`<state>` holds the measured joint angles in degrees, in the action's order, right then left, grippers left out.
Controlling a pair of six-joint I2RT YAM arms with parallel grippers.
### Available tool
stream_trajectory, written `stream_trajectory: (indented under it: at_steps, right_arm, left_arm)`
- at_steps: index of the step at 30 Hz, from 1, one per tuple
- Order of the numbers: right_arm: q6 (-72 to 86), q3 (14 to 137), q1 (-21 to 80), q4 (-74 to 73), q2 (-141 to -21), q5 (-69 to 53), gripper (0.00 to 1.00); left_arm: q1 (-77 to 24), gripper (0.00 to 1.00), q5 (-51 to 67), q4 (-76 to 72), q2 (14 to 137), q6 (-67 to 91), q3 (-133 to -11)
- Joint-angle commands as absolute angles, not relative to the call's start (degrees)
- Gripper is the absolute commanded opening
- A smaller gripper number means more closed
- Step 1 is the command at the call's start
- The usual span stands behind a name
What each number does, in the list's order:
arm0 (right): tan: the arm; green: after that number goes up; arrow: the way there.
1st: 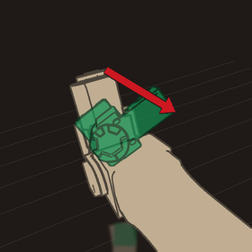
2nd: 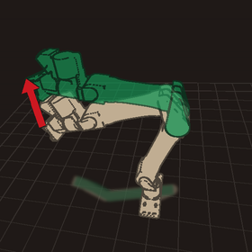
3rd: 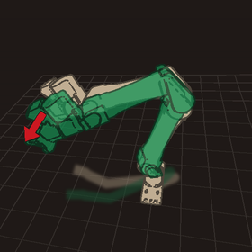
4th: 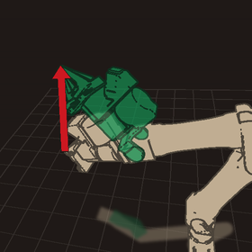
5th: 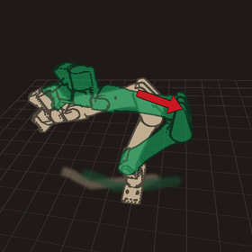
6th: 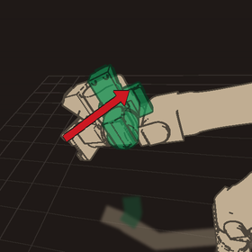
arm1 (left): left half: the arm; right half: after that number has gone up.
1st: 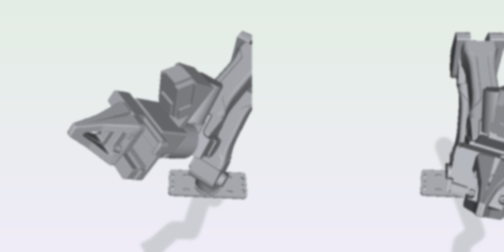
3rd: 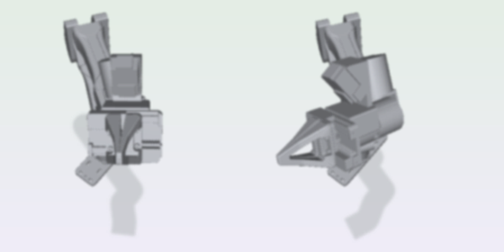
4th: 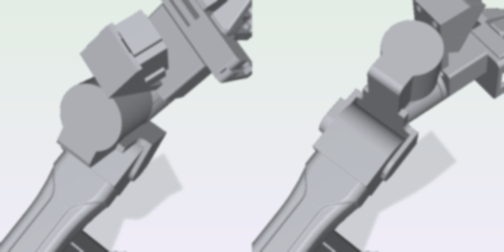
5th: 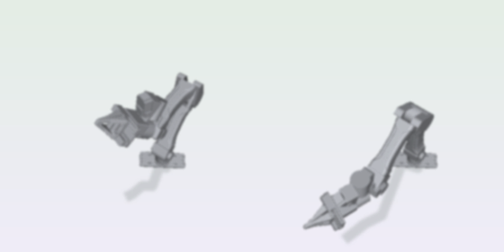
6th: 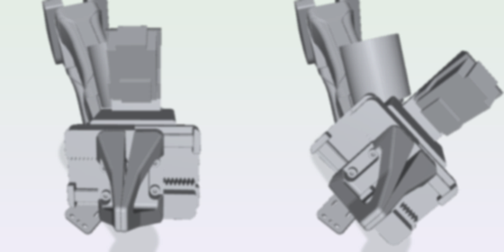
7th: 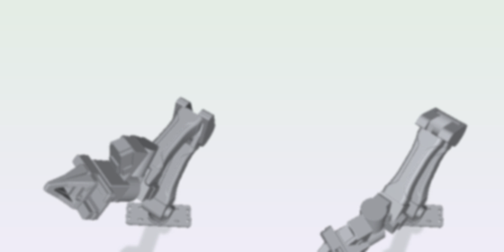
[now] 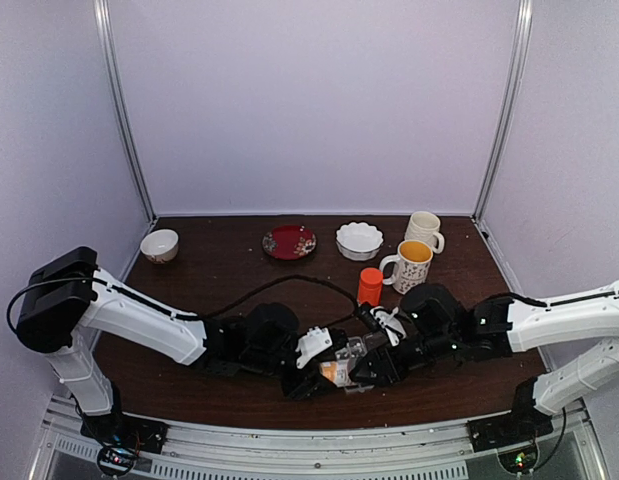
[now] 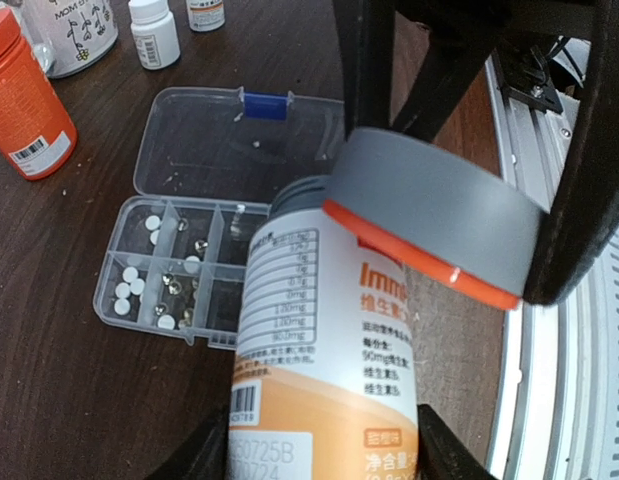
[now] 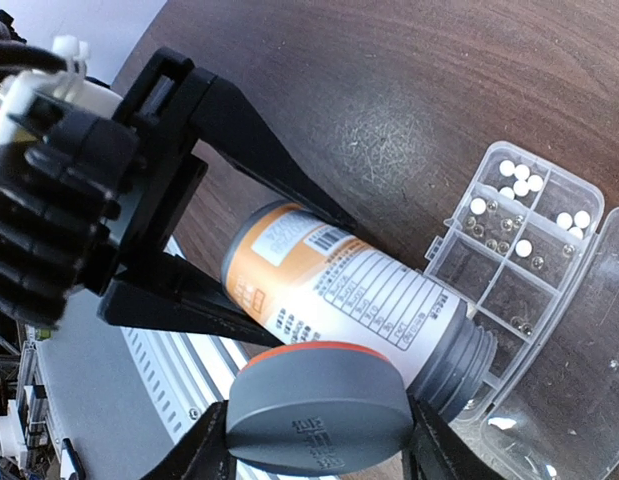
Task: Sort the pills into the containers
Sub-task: Pour the pill into the compartment of the pill container.
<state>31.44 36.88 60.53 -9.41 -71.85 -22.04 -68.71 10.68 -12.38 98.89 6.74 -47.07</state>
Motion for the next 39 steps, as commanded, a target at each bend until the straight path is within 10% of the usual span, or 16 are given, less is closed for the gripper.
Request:
stream_trajectory:
  at_steps: [1, 39]
  right_arm:
    - [31.7, 36.6, 60.3, -8.2, -68.3, -20.0, 0.0]
    - [31.2, 37.7, 60.1, -9.1, -67.9, -20.9, 0.0]
  left_arm:
    - [-69.0, 0.07, 11.8, -15.1, 98.0, 6.5, -49.5]
    - [-69.0, 0.06, 12.9, -16.8, 98.3, 7.2, -47.7]
